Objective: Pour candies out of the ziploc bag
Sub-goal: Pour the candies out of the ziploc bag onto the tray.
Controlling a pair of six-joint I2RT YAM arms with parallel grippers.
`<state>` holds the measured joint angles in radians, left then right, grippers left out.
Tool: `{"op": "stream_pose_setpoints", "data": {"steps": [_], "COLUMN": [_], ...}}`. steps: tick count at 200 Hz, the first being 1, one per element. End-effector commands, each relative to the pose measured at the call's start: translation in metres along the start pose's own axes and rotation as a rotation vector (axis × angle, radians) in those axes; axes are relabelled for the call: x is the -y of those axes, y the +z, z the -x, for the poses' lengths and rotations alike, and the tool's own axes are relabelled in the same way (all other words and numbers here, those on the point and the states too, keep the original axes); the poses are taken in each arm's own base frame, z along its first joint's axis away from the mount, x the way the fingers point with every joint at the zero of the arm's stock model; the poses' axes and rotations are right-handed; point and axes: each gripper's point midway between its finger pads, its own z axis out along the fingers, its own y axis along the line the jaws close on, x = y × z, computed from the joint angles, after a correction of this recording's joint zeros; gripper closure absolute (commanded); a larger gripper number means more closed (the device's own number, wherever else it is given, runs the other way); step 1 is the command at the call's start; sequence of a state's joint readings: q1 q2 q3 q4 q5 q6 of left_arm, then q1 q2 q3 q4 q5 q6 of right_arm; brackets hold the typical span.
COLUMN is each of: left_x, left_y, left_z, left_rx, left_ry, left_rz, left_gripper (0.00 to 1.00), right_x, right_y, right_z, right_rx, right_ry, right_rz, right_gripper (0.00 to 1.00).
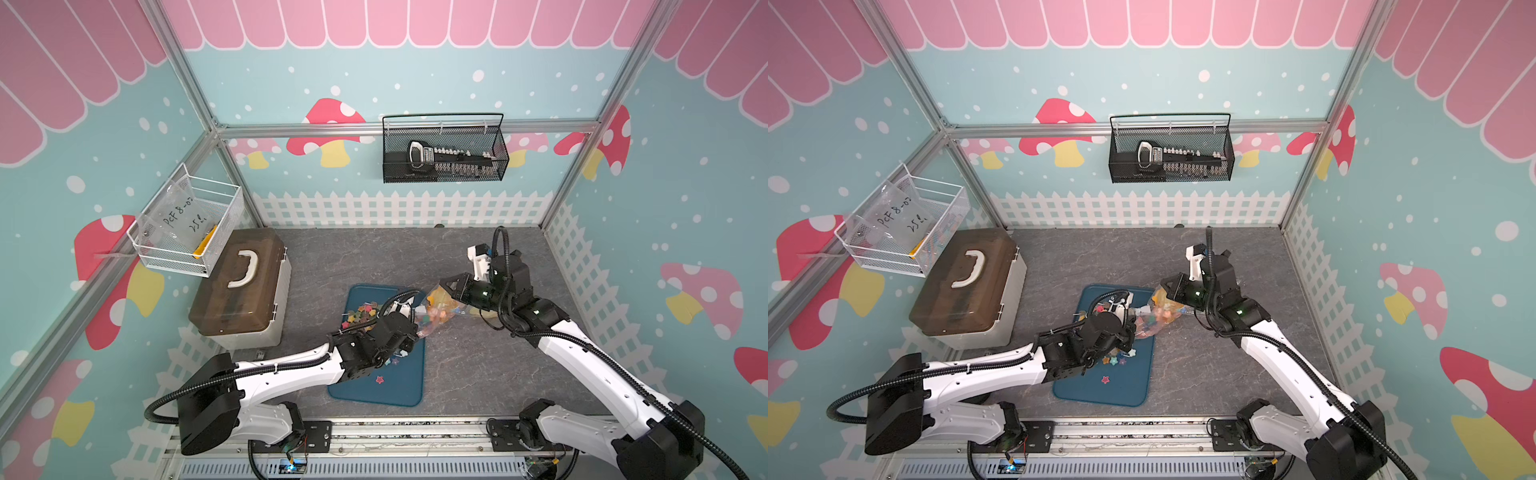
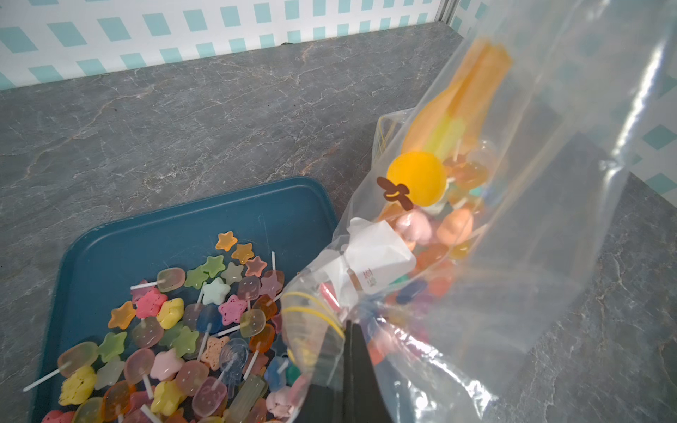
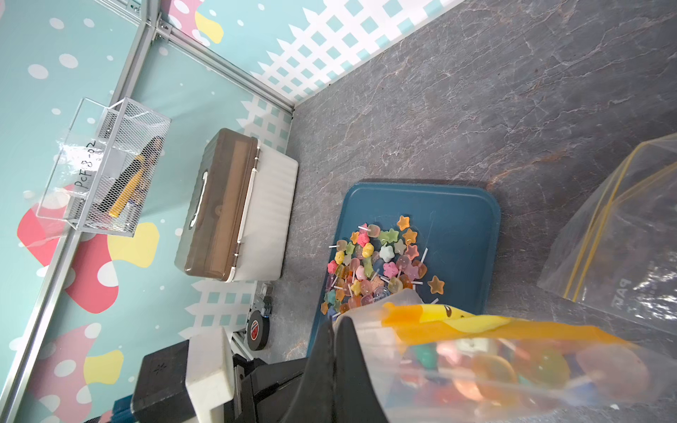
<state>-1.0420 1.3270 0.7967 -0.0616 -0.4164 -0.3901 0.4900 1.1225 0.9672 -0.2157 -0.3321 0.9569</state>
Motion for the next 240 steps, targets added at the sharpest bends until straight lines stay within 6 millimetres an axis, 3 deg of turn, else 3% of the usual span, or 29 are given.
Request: {"op": "stream_pose_setpoints", "data": {"steps": [1,161,240], "left_x": [-0.005,-0.008,-0.015], "left_y": [-0.005,-0.022,-0.027], "left_z": [0.005,-0.021,-0.024], "left_rx": [0.026,-0.013,-0.001], "left_ry": [-0.051,-0.129,-0.151], "left_rz": [0.008,-0.017,0.0], "left_gripper": [1.0,1.0,1.0], "right_x": [-0.033,-0.05,-0.076], "right_y": [-0.007,-0.002,-0.002], "right_z": [0.023,0.01,0.008], "right_rx": [0.077,0.048,0.037], "right_ry": [-0.053,-0.075,-0.112], "right_rz": [0.086,0.111,0.157], "right_gripper": [1.0,1.0,1.0]}}
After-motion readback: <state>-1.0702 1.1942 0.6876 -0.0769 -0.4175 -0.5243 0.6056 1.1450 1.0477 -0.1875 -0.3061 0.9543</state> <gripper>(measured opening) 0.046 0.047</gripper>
